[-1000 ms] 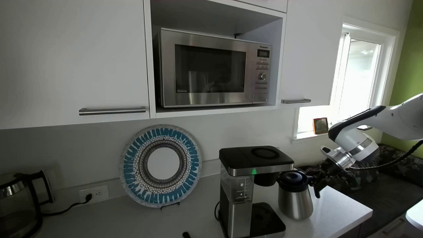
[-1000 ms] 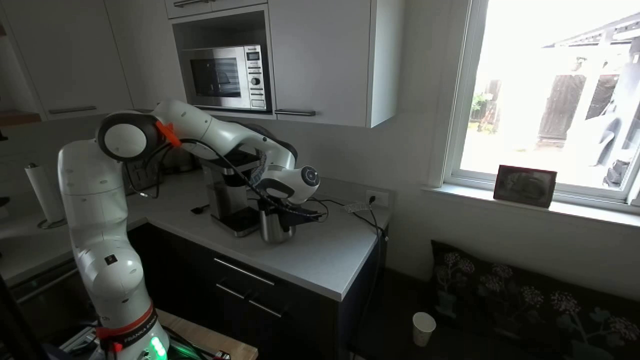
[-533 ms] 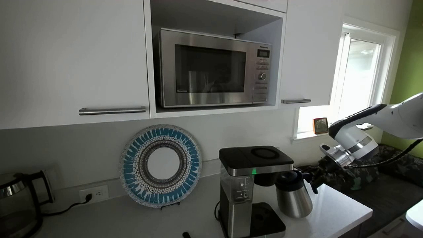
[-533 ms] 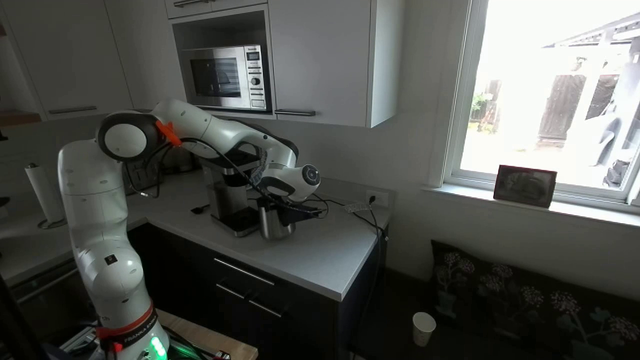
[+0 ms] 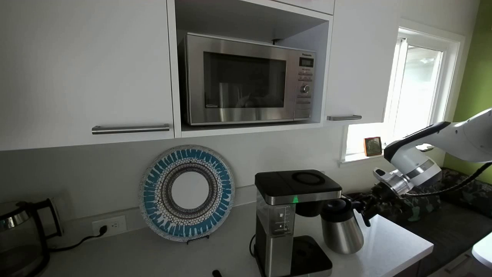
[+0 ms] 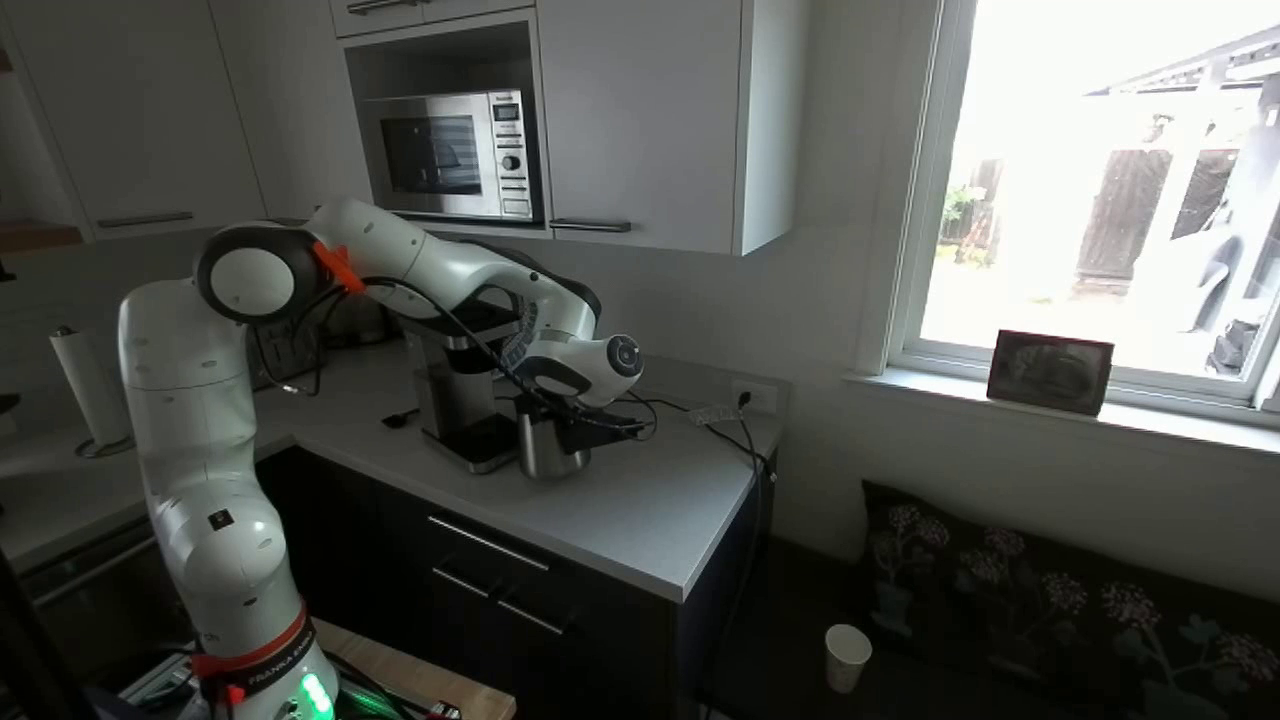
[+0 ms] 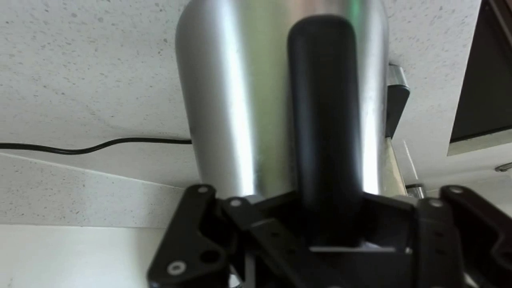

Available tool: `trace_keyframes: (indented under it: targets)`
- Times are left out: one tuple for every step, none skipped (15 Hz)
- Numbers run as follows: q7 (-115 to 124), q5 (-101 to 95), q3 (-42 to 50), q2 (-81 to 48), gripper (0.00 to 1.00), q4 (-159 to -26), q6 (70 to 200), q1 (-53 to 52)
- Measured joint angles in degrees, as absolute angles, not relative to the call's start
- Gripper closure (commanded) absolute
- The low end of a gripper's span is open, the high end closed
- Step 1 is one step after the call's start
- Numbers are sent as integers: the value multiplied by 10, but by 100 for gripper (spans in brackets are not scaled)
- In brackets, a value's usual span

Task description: Put the coffee pot on the coffee machine

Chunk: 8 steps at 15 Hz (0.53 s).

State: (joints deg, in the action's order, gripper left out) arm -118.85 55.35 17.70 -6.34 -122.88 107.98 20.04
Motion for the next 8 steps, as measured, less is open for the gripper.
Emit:
trace_keyframes:
  targets:
    - [-1188, 553, 178, -65, 100, -1229, 1080, 202]
    - [-1187, 553, 180, -67, 100, -1229, 1080, 203]
    - [-1185, 552, 182, -70, 100, -1229, 1081, 205]
    - [-1182, 549, 185, -73, 100, -1229, 1082, 206]
    - [-1181, 547, 186, -75, 100, -1229, 1085, 207]
    - [-1180, 545, 188, -78, 100, -1229, 1088, 209]
    - [-1180, 543, 189, -80, 100, -1229, 1088, 210]
    - [-1179, 541, 191, -83, 100, -1229, 1088, 210]
